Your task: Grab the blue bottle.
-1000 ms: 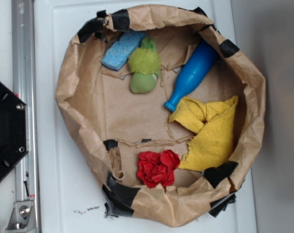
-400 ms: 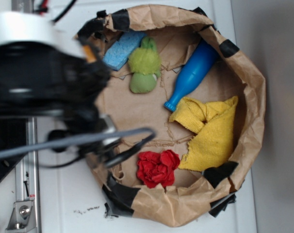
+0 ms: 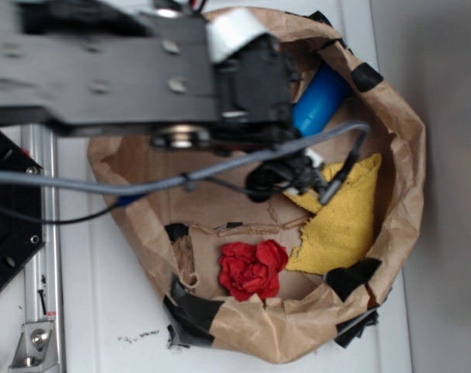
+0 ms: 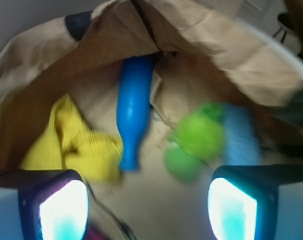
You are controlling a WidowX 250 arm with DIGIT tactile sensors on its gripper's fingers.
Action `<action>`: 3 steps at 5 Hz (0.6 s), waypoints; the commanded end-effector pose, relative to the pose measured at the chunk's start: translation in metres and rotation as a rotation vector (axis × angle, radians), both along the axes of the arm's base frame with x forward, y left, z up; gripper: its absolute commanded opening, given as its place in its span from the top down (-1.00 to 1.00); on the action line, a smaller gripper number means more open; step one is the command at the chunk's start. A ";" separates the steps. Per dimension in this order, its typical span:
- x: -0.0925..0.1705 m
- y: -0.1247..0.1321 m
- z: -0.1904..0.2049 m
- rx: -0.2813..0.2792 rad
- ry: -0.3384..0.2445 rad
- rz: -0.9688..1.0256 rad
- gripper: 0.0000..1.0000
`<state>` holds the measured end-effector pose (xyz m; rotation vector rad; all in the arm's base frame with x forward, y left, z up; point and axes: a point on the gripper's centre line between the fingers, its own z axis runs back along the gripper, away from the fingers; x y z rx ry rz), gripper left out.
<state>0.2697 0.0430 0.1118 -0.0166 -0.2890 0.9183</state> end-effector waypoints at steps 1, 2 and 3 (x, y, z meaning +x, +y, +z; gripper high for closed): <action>0.038 0.031 -0.034 0.035 -0.098 0.042 -1.00; 0.057 0.035 -0.059 0.028 -0.099 -0.028 -1.00; 0.063 0.036 -0.080 -0.015 -0.052 -0.066 -1.00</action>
